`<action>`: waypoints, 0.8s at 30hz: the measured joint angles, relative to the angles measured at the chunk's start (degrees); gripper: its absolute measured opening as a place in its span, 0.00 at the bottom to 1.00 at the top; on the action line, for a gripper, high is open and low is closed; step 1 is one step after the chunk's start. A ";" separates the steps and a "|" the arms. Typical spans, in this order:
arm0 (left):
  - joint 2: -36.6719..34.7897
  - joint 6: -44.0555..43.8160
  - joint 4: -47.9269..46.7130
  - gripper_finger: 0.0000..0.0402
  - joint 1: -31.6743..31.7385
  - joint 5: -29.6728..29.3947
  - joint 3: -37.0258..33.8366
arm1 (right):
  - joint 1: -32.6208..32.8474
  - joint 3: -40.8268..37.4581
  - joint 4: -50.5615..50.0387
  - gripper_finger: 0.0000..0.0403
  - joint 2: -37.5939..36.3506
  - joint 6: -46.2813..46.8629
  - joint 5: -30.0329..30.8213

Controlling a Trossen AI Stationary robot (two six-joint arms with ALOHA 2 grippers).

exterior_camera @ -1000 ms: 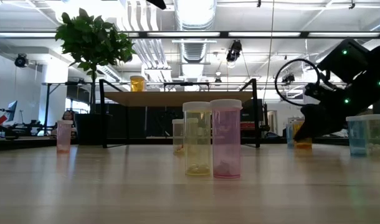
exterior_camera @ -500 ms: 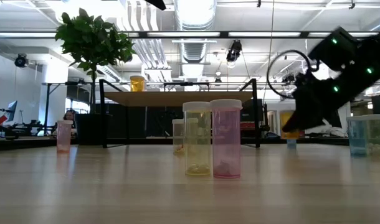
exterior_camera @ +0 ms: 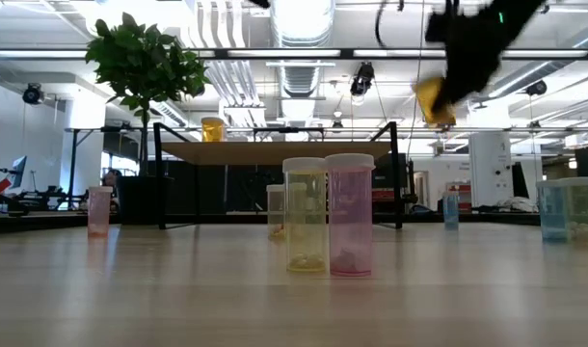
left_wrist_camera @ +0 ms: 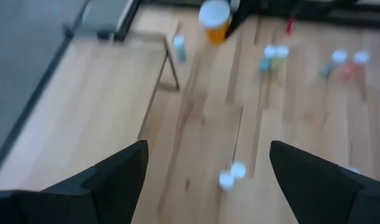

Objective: Pick and place medicine bottles onto shelf by color
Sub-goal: Put the orange pill bottle on the shelf

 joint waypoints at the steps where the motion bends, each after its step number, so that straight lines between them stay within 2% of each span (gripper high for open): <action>1: 0.06 1.30 2.37 0.79 0.00 0.38 -0.21 | 0.84 2.11 0.27 0.42 0.30 -0.04 -0.36; 5: 0.92 6.52 14.16 0.79 0.00 3.04 -1.35 | 3.45 9.92 2.30 0.42 4.25 1.00 -0.42; 10: 2.48 8.33 25.31 0.79 0.00 5.96 -3.92 | 7.66 18.76 1.96 0.42 13.62 -0.80 -0.39; 14: 3.92 8.43 28.47 0.79 0.00 8.75 -5.35 | 11.46 25.72 1.89 0.42 21.44 -3.46 0.37; 17: 4.42 8.41 27.24 0.79 -0.16 9.08 -6.45 | 13.63 30.44 2.00 0.42 25.68 -5.41 1.76; 24: 4.16 5.20 25.34 0.79 -0.56 16.63 -7.52 | 15.02 36.84 1.38 0.42 29.45 -8.29 2.48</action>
